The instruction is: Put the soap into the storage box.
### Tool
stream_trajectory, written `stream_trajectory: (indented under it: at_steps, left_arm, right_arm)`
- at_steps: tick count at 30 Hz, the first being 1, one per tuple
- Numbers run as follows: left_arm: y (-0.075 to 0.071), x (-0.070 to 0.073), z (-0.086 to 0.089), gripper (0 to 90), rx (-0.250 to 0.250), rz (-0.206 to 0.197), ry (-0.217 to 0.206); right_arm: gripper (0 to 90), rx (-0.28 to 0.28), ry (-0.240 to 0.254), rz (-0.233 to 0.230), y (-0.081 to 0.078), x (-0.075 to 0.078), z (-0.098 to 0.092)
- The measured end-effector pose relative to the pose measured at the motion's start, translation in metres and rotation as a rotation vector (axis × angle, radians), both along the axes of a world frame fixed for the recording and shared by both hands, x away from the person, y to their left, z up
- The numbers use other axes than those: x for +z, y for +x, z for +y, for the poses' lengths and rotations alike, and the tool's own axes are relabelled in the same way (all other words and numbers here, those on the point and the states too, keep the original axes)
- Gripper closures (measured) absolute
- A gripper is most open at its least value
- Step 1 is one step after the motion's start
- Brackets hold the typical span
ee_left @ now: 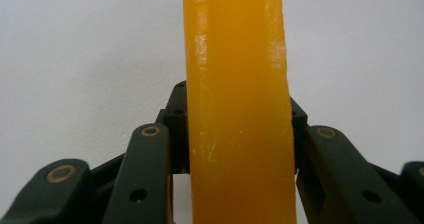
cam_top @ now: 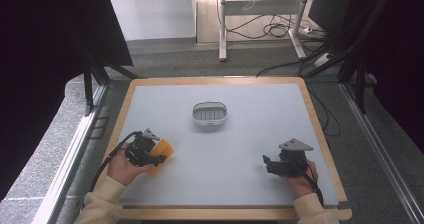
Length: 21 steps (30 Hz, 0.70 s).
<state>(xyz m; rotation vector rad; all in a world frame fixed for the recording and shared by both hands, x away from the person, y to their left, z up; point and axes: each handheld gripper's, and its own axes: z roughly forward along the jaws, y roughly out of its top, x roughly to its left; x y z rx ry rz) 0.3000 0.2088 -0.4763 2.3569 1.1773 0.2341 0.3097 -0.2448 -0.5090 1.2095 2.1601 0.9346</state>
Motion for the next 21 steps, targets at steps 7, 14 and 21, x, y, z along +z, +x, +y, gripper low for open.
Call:
stream_trajectory:
  at_steps: [7,14,21]
  left_arm:
    - [-0.0006,0.0035,0.0046,61.8,0.005,-0.012,-0.011]
    - [-0.0014,0.0066,0.0069,61.8,-0.002,-0.018,-0.015]
    - [-0.0016,0.0092,0.0092,61.8,-0.006,-0.026,-0.018]
  right_arm:
    - [15.9,0.0,-0.011,-0.001,0.0002,-0.0005,0.0]
    - [16.0,-0.002,-0.017,-0.003,0.0003,-0.001,0.0004]
    - [16.1,-0.005,-0.023,-0.005,0.0005,-0.0014,0.0002]
